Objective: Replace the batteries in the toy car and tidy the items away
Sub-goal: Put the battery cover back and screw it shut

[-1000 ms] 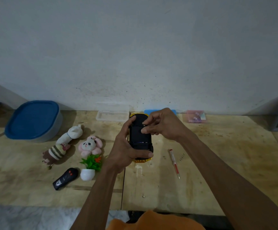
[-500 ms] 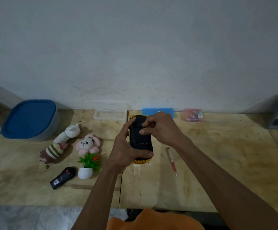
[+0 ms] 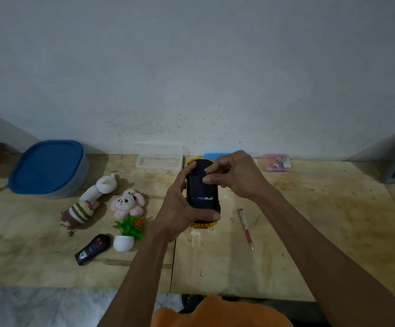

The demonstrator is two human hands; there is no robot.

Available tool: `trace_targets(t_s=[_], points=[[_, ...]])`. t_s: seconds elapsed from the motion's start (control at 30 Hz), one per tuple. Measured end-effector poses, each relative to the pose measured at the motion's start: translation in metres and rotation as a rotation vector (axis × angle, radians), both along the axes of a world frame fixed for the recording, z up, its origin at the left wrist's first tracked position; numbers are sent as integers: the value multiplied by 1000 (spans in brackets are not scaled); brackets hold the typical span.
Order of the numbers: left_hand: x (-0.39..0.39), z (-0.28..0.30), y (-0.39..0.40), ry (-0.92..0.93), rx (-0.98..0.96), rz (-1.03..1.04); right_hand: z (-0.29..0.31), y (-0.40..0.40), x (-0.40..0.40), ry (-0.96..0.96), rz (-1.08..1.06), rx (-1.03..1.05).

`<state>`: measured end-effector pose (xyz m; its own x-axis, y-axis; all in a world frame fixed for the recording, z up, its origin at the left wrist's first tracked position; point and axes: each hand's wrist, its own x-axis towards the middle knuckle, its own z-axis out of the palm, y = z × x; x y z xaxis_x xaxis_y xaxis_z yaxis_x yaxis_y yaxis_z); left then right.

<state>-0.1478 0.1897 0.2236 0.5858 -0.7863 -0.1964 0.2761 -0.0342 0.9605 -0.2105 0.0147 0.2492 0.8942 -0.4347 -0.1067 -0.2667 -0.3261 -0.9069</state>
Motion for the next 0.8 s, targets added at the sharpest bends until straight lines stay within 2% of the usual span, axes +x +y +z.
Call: trace_targets(t_s=[0.37,0.8], points=[[-9,-6,3,9,5,38,-7,7,-10,38,-3,-19],[-9,-1,0,-16,3,25,-13,17,-17,-60,-194,119]])
